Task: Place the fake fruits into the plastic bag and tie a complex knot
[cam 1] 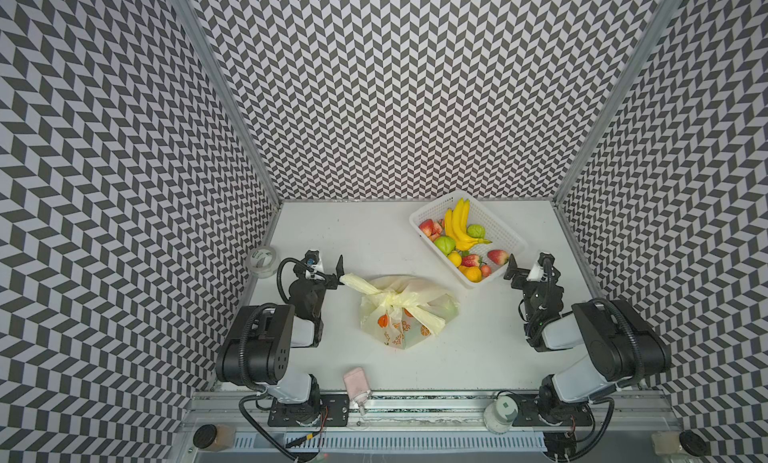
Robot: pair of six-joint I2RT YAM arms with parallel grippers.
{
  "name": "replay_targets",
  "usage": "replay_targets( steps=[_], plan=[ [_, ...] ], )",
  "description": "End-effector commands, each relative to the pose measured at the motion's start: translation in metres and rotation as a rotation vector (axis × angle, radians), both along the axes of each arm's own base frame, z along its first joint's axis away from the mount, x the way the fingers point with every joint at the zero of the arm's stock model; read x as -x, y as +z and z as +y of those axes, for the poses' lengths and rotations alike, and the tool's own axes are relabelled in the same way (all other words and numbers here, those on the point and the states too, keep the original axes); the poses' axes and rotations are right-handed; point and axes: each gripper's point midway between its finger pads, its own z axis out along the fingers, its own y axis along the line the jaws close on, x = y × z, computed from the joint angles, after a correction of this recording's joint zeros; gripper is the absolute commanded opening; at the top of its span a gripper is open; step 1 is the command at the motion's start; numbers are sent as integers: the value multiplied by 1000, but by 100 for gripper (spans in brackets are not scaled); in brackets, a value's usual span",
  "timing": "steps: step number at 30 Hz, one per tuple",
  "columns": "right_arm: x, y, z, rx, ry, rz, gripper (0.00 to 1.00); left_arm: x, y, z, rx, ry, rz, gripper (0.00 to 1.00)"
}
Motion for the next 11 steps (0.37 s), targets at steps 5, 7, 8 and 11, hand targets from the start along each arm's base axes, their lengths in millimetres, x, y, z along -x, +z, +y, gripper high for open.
replay_targets(
  steps=[5, 7, 8, 11],
  plan=[
    [1, 15, 2, 0, 10, -61, 99, 0, -1, 0, 0, 5, 1, 99],
    [1, 16, 2, 0, 11, -63, 99, 0, 0, 0, 1, 5, 1, 99],
    [2, 16, 2, -1, 10, -62, 99, 0, -1, 0, 1, 4, 3, 99],
    [1, 16, 2, 0, 11, -62, 99, 0, 0, 0, 2, 5, 0, 99]
  ],
)
